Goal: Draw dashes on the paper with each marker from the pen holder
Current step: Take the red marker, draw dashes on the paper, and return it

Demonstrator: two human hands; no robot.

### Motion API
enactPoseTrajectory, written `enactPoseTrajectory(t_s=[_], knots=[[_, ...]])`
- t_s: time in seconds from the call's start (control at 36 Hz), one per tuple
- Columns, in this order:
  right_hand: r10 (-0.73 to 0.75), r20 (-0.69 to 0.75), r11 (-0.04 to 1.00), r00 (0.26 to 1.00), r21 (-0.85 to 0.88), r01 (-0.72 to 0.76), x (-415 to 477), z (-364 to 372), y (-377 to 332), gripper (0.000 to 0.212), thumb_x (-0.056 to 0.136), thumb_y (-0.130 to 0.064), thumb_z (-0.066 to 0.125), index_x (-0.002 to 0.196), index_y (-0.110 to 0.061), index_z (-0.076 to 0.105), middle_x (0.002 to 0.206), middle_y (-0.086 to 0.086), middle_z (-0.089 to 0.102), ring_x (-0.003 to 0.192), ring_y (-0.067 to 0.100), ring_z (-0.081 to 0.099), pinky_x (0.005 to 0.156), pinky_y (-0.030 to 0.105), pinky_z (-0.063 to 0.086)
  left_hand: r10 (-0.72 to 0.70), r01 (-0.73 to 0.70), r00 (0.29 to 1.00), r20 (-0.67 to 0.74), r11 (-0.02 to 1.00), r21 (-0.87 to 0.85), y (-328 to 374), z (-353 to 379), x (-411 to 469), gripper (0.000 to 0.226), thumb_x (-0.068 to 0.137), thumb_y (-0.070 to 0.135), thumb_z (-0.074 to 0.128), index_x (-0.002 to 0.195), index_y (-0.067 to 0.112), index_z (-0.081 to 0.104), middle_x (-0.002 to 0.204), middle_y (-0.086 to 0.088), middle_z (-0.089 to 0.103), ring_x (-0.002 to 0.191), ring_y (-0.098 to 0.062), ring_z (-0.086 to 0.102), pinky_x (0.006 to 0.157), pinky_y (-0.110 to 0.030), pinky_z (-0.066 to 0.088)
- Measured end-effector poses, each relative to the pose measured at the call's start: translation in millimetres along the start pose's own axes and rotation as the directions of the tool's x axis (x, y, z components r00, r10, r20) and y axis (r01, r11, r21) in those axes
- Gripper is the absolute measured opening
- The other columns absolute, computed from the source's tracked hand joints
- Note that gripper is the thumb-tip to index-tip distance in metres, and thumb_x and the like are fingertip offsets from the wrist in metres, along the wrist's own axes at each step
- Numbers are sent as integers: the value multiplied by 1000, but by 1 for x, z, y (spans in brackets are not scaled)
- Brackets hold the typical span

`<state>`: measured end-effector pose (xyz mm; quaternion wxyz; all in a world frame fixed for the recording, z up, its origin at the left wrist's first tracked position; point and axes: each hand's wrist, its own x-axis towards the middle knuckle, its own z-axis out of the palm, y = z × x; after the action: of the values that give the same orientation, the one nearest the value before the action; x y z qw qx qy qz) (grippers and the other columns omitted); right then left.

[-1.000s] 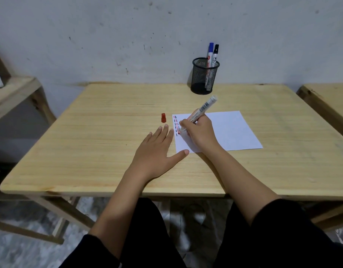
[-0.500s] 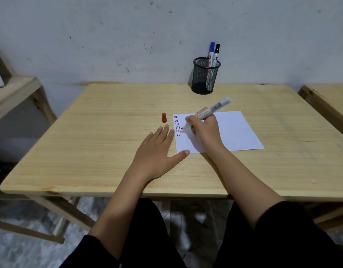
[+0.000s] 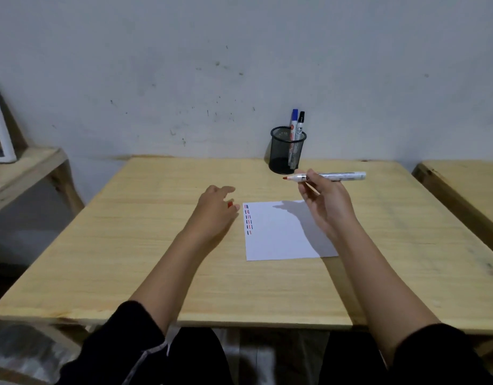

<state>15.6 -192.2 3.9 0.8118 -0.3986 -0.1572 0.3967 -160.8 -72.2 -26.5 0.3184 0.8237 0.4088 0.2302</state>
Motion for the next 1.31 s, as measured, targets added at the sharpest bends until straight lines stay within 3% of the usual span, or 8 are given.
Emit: enactPoseTrajectory(t_s=[0.11, 0.19, 0.25, 0.33, 0.53, 0.86, 0.97, 1.31], knots=[[-18, 41, 1000, 999, -4, 18, 2, -3, -6, 4, 87, 1, 58, 88, -2, 56, 81, 6, 72, 85, 15, 68, 83, 20, 56, 2, 4, 997, -77, 997, 78, -2, 3, 10, 17, 84, 7, 64, 100, 4, 70, 102, -14, 64, 95, -27, 61, 77, -21, 37], [-27, 45, 1000, 999, 9, 26, 3, -4, -7, 9, 85, 2, 61, 91, -1, 55, 91, 11, 66, 91, 18, 67, 87, 23, 55, -82, 44, 985, -150, 969, -241, 9, 2, 7, 10, 81, 2, 66, 90, 5, 69, 89, -10, 67, 78, -18, 64, 63, -14, 47], [-27, 50, 999, 998, 24, 26, 4, -2, -7, 7, 83, 2, 61, 88, -1, 56, 89, 11, 65, 92, 20, 67, 87, 24, 55, -141, 60, 983, -122, 858, -511, 24, 1, 5, 9, 81, 3, 68, 90, 5, 69, 86, -8, 69, 71, -12, 62, 58, -8, 48], [-29, 52, 999, 998, 44, 27, 3, 3, -7, 7, 83, 3, 60, 80, -2, 58, 80, 7, 68, 87, 18, 69, 84, 23, 56, -176, 93, 984, -16, 593, -800, 42, 0, 9, 12, 81, 5, 70, 93, 6, 69, 93, -9, 70, 81, -15, 66, 74, -14, 55], [-49, 91, 998, 995, 48, 45, 3, 9, -8, 5, 85, 3, 58, 84, -1, 57, 76, 4, 71, 84, 15, 70, 81, 21, 56, -119, 117, 990, 79, 354, -928, 65, 8, 10, 15, 79, -1, 68, 94, 1, 68, 81, -3, 74, 78, -12, 70, 79, -16, 56], [-16, 136, 996, 991, -86, 28, -2, 9, -12, 11, 85, 0, 58, 96, 0, 55, 89, 13, 67, 81, 13, 70, 77, 19, 56, -39, 139, 990, 135, 394, -908, 69, 12, 6, 13, 80, 2, 68, 93, 5, 71, 88, -9, 73, 87, -17, 69, 86, -20, 55], [-15, 164, 988, 986, -147, 39, -3, 9, -15, 6, 85, 0, 59, 81, -4, 58, 83, 11, 68, 75, 14, 67, 73, 17, 55, 4, 120, 991, 136, 456, -882, 70, 7, 4, 11, 80, 0, 68, 90, 5, 71, 84, -8, 74, 82, -16, 70, 83, -20, 56], [-165, 150, 969, 975, -161, 188, -8, 17, 1, 13, 82, 1, 65, 92, 1, 56, 92, 21, 66, 85, 20, 70, 80, 25, 56, -19, 80, 997, 80, 422, -903, 66, 16, -2, 13, 79, 1, 69, 91, 5, 72, 84, -8, 75, 81, -17, 71, 83, -21, 56]])
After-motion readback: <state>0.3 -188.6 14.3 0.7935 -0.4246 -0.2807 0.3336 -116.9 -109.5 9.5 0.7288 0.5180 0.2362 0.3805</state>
